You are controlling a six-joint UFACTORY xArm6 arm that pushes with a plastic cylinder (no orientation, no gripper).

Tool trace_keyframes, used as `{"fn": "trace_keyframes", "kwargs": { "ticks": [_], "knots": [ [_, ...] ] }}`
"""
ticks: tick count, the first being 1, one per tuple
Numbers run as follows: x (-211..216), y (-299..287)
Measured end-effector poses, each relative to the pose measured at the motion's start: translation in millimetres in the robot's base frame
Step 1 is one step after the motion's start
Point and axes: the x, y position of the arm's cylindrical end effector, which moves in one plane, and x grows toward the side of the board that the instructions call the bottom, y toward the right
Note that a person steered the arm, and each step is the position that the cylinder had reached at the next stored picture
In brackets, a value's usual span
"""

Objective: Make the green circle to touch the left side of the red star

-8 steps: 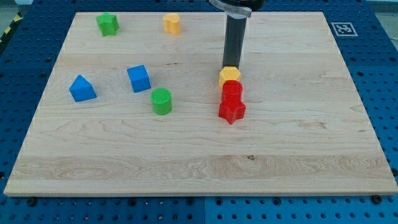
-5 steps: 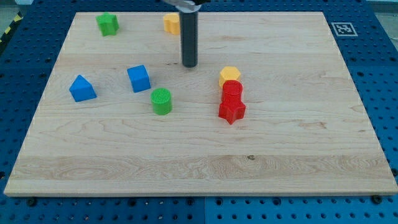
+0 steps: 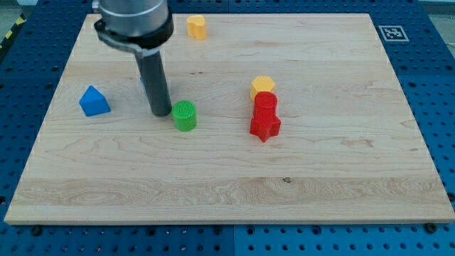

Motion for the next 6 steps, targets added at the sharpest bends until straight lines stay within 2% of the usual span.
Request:
{"fn": "trace_keyframes", "kwargs": {
  "ticks": [1,3,4,6],
  "knots": [
    [12.1,5.3],
    [12.9,58.1],
    [13.0,58.0],
    [-28.7,49.7]
  ]
}}
